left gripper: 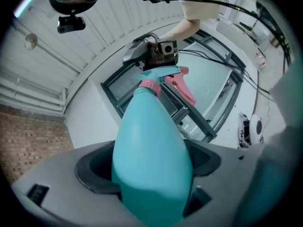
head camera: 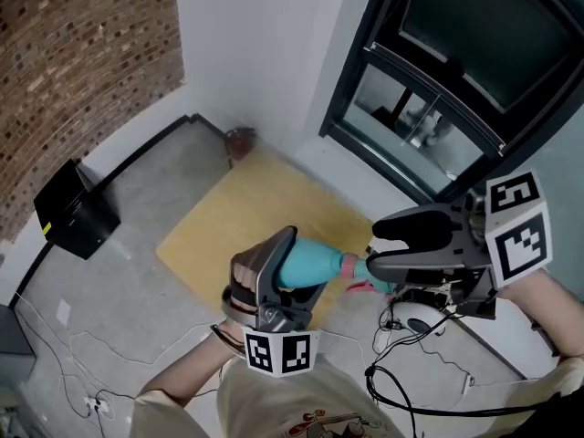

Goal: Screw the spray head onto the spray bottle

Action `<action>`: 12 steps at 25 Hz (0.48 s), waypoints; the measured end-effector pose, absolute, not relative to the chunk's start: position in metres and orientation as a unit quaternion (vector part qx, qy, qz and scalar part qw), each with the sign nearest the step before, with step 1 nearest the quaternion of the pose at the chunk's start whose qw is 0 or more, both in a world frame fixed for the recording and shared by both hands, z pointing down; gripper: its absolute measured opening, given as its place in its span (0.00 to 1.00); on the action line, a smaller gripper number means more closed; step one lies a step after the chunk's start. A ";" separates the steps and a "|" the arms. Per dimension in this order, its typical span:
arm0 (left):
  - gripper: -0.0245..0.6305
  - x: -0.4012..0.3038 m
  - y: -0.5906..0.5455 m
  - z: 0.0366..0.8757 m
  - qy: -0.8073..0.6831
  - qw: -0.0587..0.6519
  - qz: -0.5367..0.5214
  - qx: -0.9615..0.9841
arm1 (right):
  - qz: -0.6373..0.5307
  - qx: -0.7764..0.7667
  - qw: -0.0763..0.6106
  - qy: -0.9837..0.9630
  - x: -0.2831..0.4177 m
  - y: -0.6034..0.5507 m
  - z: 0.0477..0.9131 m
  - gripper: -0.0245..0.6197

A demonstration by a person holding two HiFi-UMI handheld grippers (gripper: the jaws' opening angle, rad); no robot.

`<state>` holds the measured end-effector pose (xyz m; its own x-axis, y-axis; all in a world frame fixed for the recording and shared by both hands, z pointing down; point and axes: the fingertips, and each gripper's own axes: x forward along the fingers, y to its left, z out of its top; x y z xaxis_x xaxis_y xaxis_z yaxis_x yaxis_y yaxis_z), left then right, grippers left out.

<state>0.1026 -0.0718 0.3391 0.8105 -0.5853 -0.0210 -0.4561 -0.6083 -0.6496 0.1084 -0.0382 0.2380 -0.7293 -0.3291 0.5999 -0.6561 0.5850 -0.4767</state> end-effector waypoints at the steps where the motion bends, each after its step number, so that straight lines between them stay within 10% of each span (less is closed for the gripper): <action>1: 0.69 0.104 -0.073 0.341 0.281 0.320 -0.097 -0.899 | 0.313 0.280 0.246 -0.874 0.111 -0.037 0.230 0.40; 12: 0.69 0.090 -0.098 0.337 0.176 0.276 -0.104 -0.939 | -0.168 0.214 0.510 -0.816 0.127 -0.027 0.241 0.40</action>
